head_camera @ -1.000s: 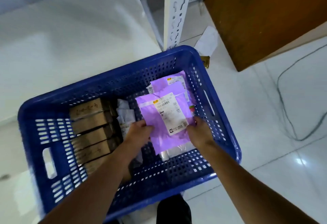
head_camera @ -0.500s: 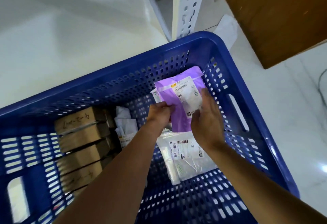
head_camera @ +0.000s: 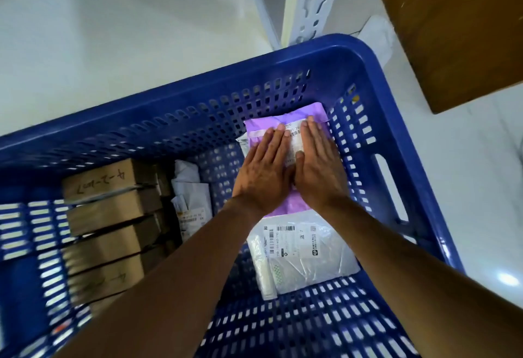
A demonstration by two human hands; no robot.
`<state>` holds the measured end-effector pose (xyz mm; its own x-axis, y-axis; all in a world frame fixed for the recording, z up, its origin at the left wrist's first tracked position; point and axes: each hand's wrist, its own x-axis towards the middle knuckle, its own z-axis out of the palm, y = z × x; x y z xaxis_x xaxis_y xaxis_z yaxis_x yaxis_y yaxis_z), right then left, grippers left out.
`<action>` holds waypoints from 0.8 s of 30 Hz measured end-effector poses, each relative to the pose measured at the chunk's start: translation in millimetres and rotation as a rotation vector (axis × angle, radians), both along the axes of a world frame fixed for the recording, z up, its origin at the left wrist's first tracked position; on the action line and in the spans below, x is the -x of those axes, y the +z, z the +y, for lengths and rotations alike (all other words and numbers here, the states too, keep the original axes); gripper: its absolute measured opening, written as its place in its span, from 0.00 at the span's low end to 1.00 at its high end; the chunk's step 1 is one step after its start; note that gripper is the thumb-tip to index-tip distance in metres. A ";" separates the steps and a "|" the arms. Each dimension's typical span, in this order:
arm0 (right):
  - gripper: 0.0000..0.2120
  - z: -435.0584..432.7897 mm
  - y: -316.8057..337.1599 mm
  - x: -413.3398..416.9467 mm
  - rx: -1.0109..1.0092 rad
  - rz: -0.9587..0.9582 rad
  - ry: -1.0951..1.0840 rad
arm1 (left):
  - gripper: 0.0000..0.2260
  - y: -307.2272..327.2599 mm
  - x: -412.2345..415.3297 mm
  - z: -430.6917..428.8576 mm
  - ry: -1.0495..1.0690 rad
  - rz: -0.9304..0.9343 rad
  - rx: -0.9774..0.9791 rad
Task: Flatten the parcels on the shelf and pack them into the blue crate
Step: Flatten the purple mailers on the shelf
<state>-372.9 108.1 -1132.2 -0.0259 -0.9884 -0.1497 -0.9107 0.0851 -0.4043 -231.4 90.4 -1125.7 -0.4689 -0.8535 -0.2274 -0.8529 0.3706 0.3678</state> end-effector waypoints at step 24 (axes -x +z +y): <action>0.20 -9.1 -45.3 13.7 0.505 0.286 0.119 | 0.29 -47.3 11.7 -15.3 -0.042 0.072 0.128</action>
